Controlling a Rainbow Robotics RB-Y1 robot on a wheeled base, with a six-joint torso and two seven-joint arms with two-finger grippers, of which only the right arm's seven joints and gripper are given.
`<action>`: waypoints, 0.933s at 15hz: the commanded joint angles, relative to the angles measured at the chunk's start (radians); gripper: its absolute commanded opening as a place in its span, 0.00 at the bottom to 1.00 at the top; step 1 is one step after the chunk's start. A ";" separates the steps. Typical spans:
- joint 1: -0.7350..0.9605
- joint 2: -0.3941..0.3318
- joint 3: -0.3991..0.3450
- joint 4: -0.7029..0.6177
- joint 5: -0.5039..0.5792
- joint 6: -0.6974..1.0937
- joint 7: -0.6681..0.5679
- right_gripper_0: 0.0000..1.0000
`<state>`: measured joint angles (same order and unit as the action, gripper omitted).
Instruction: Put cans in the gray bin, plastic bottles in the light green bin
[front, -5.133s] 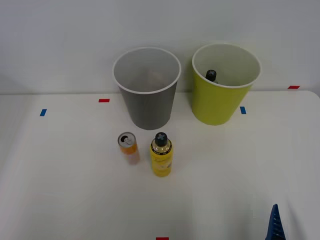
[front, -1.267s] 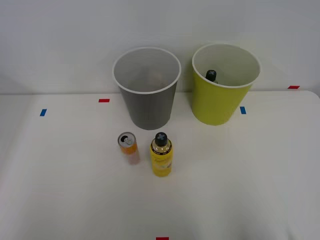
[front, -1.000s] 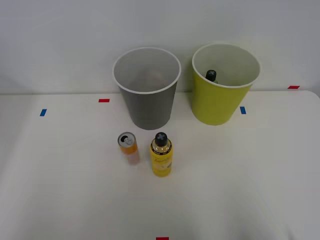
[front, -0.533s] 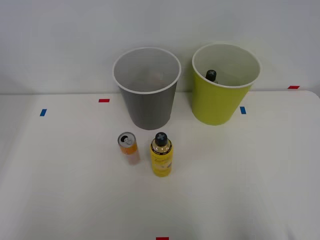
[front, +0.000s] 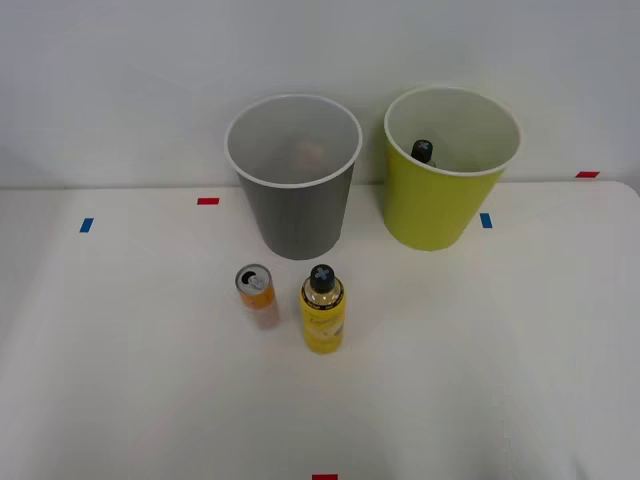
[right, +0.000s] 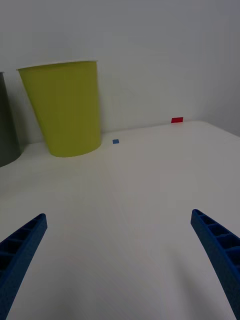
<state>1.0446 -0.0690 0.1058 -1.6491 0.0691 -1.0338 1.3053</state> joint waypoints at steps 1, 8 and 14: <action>0.000 0.000 0.000 0.000 0.000 0.000 0.000 1.00; 0.000 0.000 0.000 0.000 0.000 0.000 0.000 1.00; 0.000 0.000 0.000 0.000 0.000 0.000 0.000 1.00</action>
<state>1.0446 -0.0690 0.1058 -1.6491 0.0691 -1.0339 1.3053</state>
